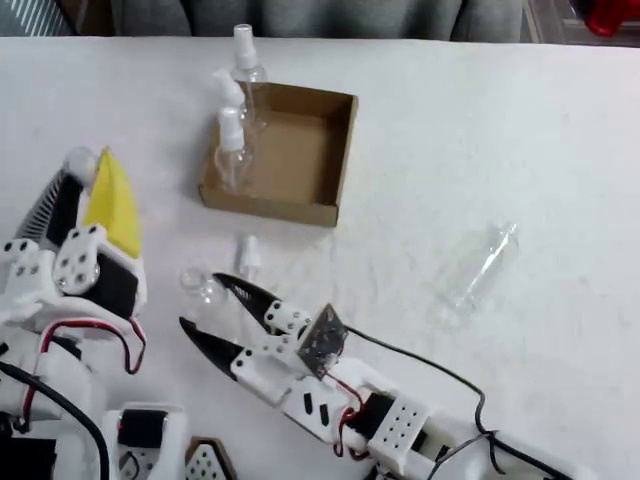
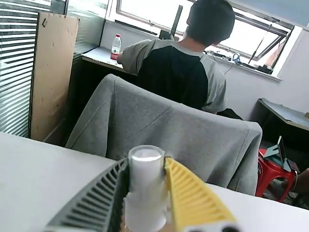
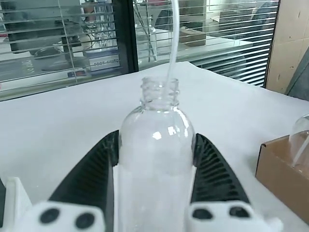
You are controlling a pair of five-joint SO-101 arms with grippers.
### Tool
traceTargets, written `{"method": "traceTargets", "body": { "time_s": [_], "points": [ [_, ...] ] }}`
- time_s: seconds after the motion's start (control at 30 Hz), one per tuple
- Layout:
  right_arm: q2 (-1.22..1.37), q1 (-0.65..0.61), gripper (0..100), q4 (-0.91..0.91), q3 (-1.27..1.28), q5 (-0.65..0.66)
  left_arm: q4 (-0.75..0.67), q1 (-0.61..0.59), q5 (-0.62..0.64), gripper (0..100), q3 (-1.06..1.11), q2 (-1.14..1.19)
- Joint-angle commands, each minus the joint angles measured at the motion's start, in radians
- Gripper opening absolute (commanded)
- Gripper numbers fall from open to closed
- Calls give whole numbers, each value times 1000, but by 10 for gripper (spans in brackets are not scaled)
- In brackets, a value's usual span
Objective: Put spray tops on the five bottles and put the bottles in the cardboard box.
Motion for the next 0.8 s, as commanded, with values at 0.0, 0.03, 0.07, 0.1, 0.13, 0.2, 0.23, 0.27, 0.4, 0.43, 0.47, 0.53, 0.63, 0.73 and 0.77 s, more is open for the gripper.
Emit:
{"method": "traceTargets", "body": {
  "time_s": [0.0,0.03,0.07,0.1,0.13,0.2,0.23,0.27,0.4,0.43,0.47,0.53,0.63,0.73,0.77],
  "points": [
    [-19,-12,16,4,14,20,-17,10,3,24,75,-62],
    [-19,-12,16,4,14,20,-32,10,3,24,114,-81],
    [-19,-12,16,4,14,20,-51,10,3,24,150,-99],
    [-19,-12,16,4,14,20,-60,10,3,24,186,-120],
    [-19,-12,16,4,14,20,-61,12,3,24,215,-142],
    [-19,-12,16,4,14,20,-61,27,3,24,267,-186],
    [-19,-12,16,4,14,20,-58,45,3,24,290,-208],
    [-19,-12,16,4,14,20,-55,65,3,24,315,-229],
    [-19,-12,16,4,14,20,6,147,3,24,381,-308],
    [-19,-12,16,4,14,20,21,166,3,24,391,-321],
    [-19,-12,16,4,14,20,31,182,3,24,404,-334],
    [-19,-12,16,4,14,20,41,189,3,24,433,-348],
    [-19,-12,16,4,14,20,40,188,-3,24,486,-352],
    [-19,-12,16,4,14,20,40,194,-91,24,526,-352],
    [-19,-12,16,4,14,20,40,194,-114,24,535,-352]
  ]
}}
